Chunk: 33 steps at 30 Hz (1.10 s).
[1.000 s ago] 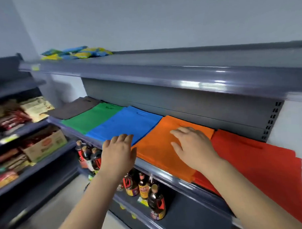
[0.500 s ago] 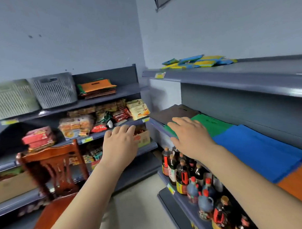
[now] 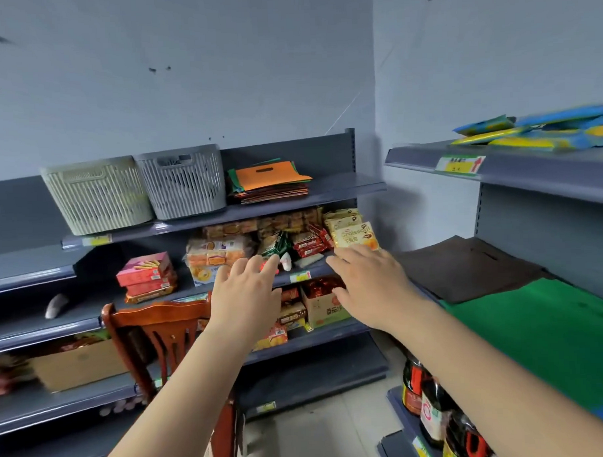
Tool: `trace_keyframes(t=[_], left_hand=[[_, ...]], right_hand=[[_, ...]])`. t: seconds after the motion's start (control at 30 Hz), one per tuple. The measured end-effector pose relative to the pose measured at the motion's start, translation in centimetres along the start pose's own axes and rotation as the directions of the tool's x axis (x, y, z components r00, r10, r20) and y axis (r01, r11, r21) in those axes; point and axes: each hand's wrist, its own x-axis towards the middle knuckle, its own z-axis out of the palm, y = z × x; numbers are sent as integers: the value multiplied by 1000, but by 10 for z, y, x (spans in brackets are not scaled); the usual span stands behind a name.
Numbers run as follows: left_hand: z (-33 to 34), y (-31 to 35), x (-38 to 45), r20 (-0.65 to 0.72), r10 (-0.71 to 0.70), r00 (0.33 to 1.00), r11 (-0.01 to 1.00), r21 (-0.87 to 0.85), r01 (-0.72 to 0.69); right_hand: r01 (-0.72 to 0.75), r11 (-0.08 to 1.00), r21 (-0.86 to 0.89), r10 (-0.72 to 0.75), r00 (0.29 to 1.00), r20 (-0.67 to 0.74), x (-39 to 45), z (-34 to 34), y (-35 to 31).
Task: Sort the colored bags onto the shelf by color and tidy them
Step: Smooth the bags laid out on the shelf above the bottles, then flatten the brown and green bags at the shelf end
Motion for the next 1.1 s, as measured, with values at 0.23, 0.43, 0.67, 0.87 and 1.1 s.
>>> trace_keyframes(t=[0.23,0.43,0.67,0.87,1.1], left_hand=[[43,-17,95,-30,-48,998,998,44,49],[76,-37,170,-61,-116,991,991,54,120],[119,-67,244,-90,-150,985,988,32,153],[162,-106,315,-105,-132,986,991,26,135],[210,-166,398,-210,-99,973,995,-14,98]], right_hand=[[82,996,47,-82,997,-3,109,44,36],[117,991,68,-117,993,-1,200,72,67],[157,985,71,-161,986,40,290,106,80],[170,984,55,-172,985,25,374,145,82],[136,989,57,-136,991,-1,474,181,86]])
